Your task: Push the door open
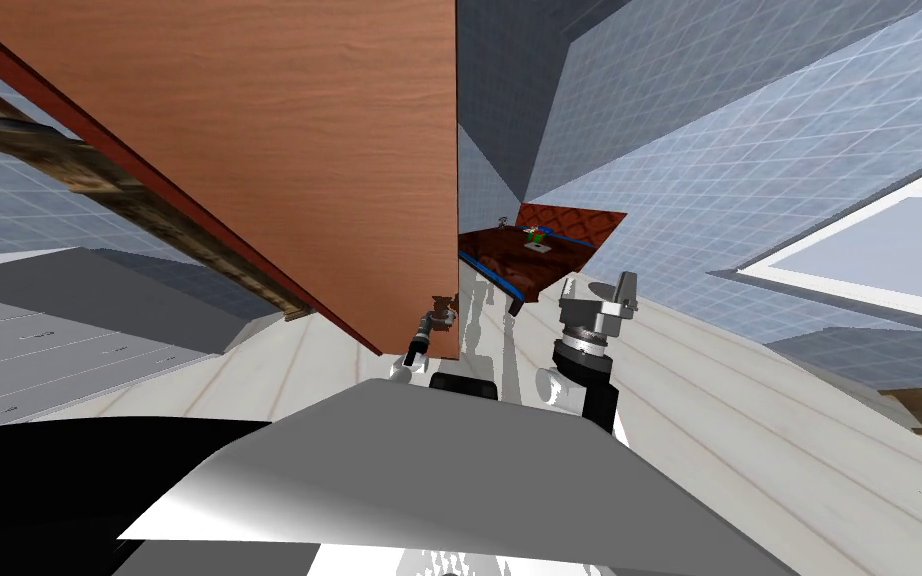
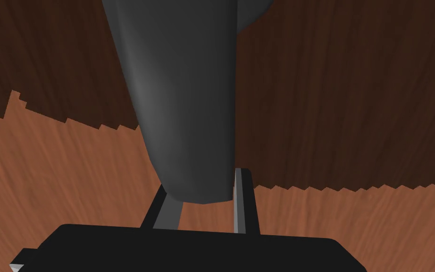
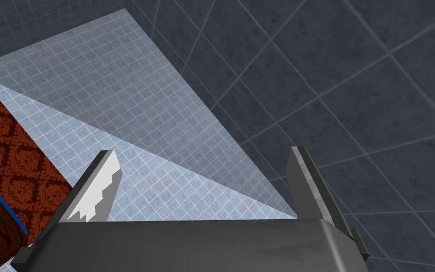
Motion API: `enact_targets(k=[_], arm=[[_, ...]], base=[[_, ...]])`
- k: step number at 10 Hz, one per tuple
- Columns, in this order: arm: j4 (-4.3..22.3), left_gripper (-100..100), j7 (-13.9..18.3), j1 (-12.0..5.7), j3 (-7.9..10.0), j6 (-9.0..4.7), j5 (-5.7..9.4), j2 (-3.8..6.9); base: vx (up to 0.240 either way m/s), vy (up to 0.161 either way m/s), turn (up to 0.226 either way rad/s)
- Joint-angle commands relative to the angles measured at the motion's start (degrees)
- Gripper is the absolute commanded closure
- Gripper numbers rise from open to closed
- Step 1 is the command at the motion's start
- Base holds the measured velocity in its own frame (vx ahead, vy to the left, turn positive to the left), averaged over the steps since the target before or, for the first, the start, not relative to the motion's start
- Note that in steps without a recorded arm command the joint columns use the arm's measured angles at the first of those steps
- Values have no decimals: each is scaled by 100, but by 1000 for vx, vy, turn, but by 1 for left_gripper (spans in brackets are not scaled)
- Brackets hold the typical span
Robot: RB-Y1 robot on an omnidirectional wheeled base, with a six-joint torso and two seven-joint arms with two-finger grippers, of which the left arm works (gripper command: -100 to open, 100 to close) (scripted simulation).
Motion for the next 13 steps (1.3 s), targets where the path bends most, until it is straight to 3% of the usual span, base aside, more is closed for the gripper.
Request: enact_targets(k=[1,6,10,11,12,13], arm=[[31,100,-61,-62,93,-60,44,-72],[27,100,-179,-62,245,-64,116,-338],[26,100,-199,-62,272,-64,129,-401],[39,100,-200,-53,363,-41,168,-287],[72,100,-233,-63,478,-79,237,-86],[70,100,-241,-64,499,-80,250,-60]], base=[[181,-92,93],[106,-104,73],[22,-38,17],[7,-3,39],[137,-42,42],[203,-97,59]])
